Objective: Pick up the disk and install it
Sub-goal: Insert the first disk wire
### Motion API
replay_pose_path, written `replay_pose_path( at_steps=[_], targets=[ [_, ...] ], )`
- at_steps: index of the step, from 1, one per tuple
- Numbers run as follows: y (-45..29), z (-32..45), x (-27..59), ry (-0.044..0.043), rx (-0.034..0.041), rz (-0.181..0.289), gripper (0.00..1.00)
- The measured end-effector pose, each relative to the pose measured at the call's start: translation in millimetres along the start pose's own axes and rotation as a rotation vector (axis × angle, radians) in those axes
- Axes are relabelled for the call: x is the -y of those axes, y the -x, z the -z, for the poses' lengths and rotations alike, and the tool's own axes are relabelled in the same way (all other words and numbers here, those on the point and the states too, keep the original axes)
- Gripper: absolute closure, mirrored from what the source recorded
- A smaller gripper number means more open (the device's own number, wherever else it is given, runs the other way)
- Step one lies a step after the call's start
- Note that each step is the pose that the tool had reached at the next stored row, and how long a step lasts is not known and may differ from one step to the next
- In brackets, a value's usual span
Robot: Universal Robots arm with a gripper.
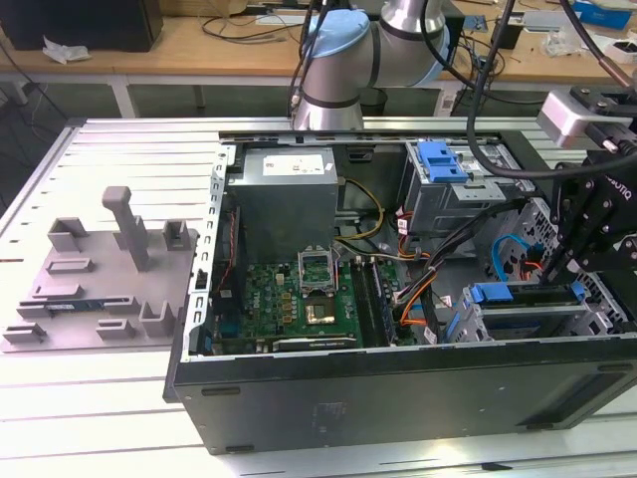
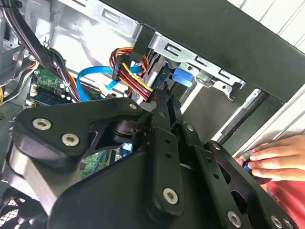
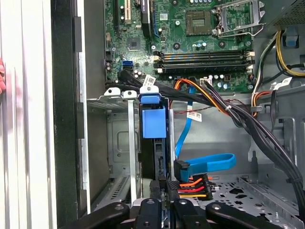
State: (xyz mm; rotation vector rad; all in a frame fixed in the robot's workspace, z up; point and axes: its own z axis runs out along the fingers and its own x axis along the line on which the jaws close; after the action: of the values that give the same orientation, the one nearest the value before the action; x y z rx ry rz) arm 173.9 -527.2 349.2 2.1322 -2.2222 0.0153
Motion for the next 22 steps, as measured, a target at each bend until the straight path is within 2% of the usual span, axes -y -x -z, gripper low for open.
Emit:
replay_pose_path(
  at_steps=[10,22],
  targets=[
    [0.8,0.0,-1.0,-0.0059,0.0003,0.000,0.83],
    [2.7,-1.0,-1.1,-0.0074,0.0003,0.000,0.83]
  ],
)
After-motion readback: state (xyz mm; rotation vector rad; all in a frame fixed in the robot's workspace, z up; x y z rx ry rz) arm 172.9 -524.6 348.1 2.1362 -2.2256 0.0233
